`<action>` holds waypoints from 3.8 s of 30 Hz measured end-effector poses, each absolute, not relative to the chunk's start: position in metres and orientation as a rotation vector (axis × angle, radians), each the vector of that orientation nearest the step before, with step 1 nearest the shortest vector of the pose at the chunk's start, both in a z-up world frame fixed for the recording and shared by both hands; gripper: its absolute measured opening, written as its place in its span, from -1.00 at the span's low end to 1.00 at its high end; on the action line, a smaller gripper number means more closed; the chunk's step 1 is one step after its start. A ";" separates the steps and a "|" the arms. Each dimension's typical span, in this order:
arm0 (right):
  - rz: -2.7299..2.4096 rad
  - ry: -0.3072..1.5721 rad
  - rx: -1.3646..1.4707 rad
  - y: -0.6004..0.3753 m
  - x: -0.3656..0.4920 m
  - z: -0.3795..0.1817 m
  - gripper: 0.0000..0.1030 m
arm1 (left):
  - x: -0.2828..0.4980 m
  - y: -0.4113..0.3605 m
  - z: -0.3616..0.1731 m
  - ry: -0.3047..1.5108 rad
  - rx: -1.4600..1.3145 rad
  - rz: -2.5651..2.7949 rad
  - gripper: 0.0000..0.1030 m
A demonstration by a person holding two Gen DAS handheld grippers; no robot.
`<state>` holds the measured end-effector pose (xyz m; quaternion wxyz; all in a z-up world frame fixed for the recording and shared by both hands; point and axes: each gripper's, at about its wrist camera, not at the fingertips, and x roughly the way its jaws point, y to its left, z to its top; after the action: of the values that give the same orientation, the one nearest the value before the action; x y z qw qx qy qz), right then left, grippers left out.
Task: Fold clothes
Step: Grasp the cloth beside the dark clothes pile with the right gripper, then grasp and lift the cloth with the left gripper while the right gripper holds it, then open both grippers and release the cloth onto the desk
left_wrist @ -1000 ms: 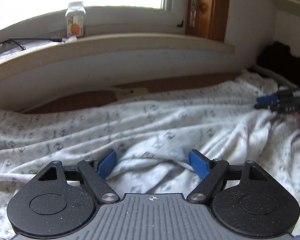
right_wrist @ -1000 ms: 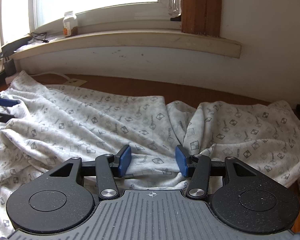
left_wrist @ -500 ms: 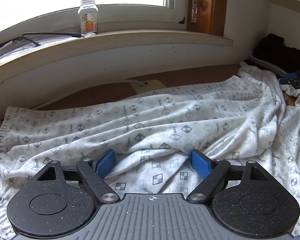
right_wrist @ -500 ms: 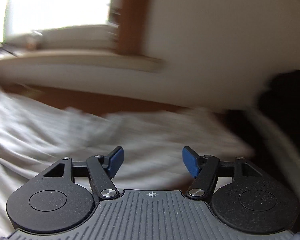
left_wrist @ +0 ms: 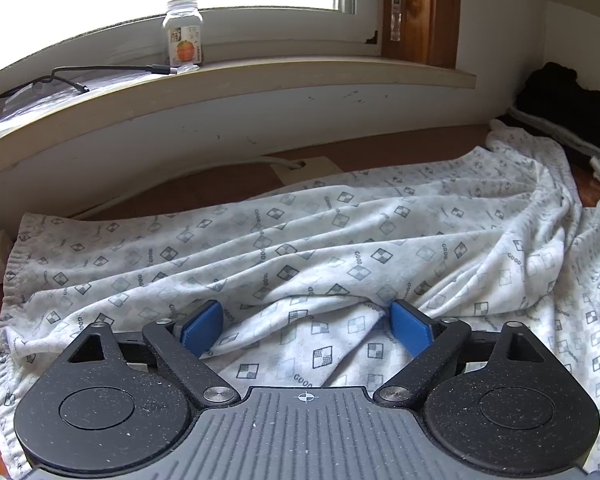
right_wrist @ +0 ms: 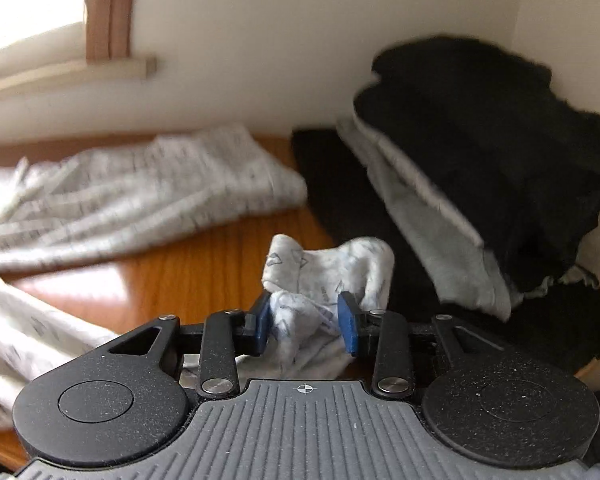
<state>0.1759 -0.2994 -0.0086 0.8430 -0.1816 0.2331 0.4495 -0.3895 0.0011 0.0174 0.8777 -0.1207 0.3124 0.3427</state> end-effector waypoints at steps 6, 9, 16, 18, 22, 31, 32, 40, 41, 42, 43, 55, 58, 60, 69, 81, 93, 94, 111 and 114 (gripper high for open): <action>1.013 0.535 -0.193 -0.266 0.184 -0.004 -0.30 | -0.389 0.001 0.017 0.652 -0.254 0.721 0.82; 1.056 0.664 -0.096 -0.247 0.200 -0.008 -0.30 | -0.389 0.001 0.017 0.653 -0.255 0.724 0.83; 1.013 0.817 -0.028 -0.212 0.220 -0.021 -0.28 | -0.378 -0.009 0.022 0.670 -0.190 0.709 0.73; 0.995 0.840 -0.039 -0.204 0.225 -0.021 -0.25 | -0.370 -0.014 0.030 0.674 -0.200 0.709 0.59; 0.983 0.868 -0.056 -0.189 0.231 -0.017 -0.20 | -0.346 -0.038 0.053 0.631 -0.170 0.657 0.56; 0.993 0.811 -0.139 -0.174 0.231 -0.002 -0.94 | -0.274 -0.089 0.042 0.656 -0.065 0.488 0.35; 0.996 0.778 -0.114 -0.179 0.231 0.007 -0.94 | -0.269 -0.088 0.040 0.661 -0.054 0.492 0.14; 0.989 0.689 -0.033 -0.208 0.234 0.042 -0.94 | -0.275 -0.082 0.049 0.588 -0.080 0.532 -0.02; 0.990 0.692 -0.042 -0.209 0.234 0.041 -0.94 | -0.274 -0.086 0.053 0.575 -0.073 0.526 -0.02; 0.988 0.692 -0.047 -0.209 0.233 0.040 -0.94 | -0.272 -0.090 0.056 0.564 -0.066 0.518 -0.02; 0.988 0.693 -0.049 -0.210 0.233 0.039 -0.94 | -0.266 -0.094 0.058 0.560 -0.063 0.495 -0.02; 0.978 0.698 -0.065 -0.202 0.235 0.034 -0.94 | -0.214 -0.074 0.031 0.656 -0.050 0.425 -0.90; 0.987 0.676 -0.074 -0.176 0.238 0.045 -0.94 | -0.224 -0.052 0.055 0.591 -0.079 0.466 -0.90; 0.994 0.647 -0.060 -0.154 0.240 0.057 -0.94 | -0.230 -0.035 0.075 0.548 -0.086 0.508 -0.91; 1.015 0.255 0.172 -0.120 0.218 0.163 -0.96 | -0.238 -0.003 0.172 0.386 -0.004 0.608 -0.92; 0.783 0.607 -0.257 -0.169 0.259 0.023 -0.52 | -0.193 -0.020 0.061 0.650 -0.137 0.366 -0.25; 0.686 0.365 -0.269 -0.148 0.232 0.031 -0.28 | -0.228 0.031 0.034 0.720 -0.193 0.565 -0.04; 0.663 0.347 -0.251 -0.150 0.234 0.035 -0.28 | -0.232 0.034 0.033 0.723 -0.197 0.573 -0.04; 1.011 0.549 -0.295 -0.092 0.243 0.016 -0.27 | -0.300 0.055 0.020 0.640 -0.190 0.532 -0.02; 0.943 0.539 -0.257 -0.086 0.269 0.022 -0.27 | -0.315 0.061 0.021 0.628 -0.215 0.533 -0.05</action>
<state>0.2687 -0.0864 0.0222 0.8483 -0.1221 0.2556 0.4473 -0.3151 0.0608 0.0209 0.9106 -0.1043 0.3048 0.2587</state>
